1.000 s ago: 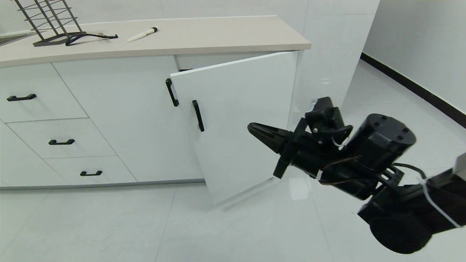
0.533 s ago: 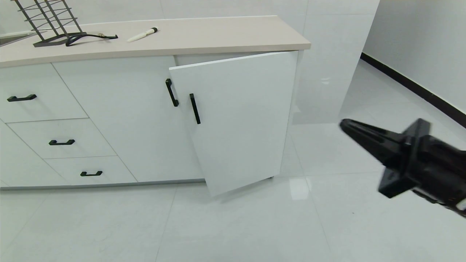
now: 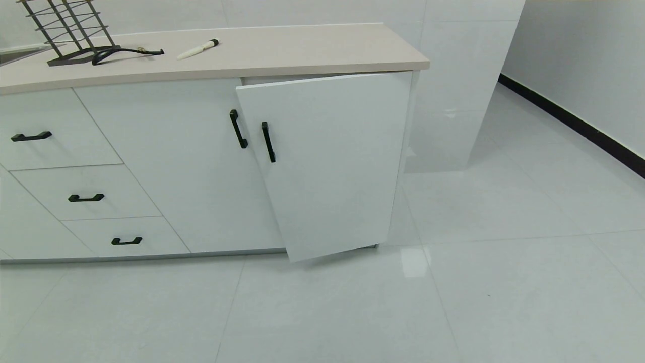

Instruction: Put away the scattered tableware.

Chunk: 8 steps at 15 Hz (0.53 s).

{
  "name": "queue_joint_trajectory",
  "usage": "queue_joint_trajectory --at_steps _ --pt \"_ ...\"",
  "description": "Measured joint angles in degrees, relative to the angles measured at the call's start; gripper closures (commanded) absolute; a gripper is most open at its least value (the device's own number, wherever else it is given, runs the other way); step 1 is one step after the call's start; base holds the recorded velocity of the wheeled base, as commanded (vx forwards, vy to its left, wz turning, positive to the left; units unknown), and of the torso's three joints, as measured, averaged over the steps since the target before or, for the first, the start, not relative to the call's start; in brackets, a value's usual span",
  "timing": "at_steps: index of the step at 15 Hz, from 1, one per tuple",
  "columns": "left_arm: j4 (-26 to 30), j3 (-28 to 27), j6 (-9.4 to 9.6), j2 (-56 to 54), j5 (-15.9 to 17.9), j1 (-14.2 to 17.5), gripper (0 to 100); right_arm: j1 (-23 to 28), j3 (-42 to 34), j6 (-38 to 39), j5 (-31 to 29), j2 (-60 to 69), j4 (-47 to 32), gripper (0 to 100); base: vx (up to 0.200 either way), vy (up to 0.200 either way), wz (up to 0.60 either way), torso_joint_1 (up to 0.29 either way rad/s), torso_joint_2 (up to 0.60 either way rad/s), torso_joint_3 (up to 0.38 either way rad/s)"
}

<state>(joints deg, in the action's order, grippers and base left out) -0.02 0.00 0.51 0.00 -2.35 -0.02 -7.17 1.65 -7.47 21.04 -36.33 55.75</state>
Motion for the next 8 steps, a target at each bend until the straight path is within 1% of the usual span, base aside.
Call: queue_joint_trajectory --at_steps 2,3,4,5,7,8 --pt "0.0 0.0 0.28 0.0 0.0 0.0 0 1.8 -0.8 0.5 0.0 11.9 -16.1 100 0.0 0.0 0.0 0.0 0.0 0.0" --pt "0.0 0.0 0.72 0.0 0.1 0.0 0 2.5 -1.1 0.7 0.0 17.8 -26.2 100 0.0 0.0 0.0 0.0 0.0 0.0" --pt "0.0 0.0 0.72 0.0 0.1 0.0 0 3.3 -1.3 1.0 0.0 22.0 -33.3 100 0.0 0.0 0.0 0.0 0.0 0.0" --pt "0.0 0.0 0.85 0.0 0.1 0.0 0 4.1 -1.3 1.2 -0.5 25.7 -39.4 100 0.0 0.0 0.0 0.0 0.0 0.0" --pt "0.0 0.0 0.82 0.0 0.2 0.0 0 5.7 -1.4 1.3 -4.2 30.7 -52.4 100 0.0 0.0 0.0 0.0 0.0 0.0" --pt "0.0 0.0 0.74 0.0 0.2 0.0 0 6.3 -1.2 1.3 -6.5 32.5 -56.2 100 0.0 0.0 0.0 0.0 0.0 0.0"
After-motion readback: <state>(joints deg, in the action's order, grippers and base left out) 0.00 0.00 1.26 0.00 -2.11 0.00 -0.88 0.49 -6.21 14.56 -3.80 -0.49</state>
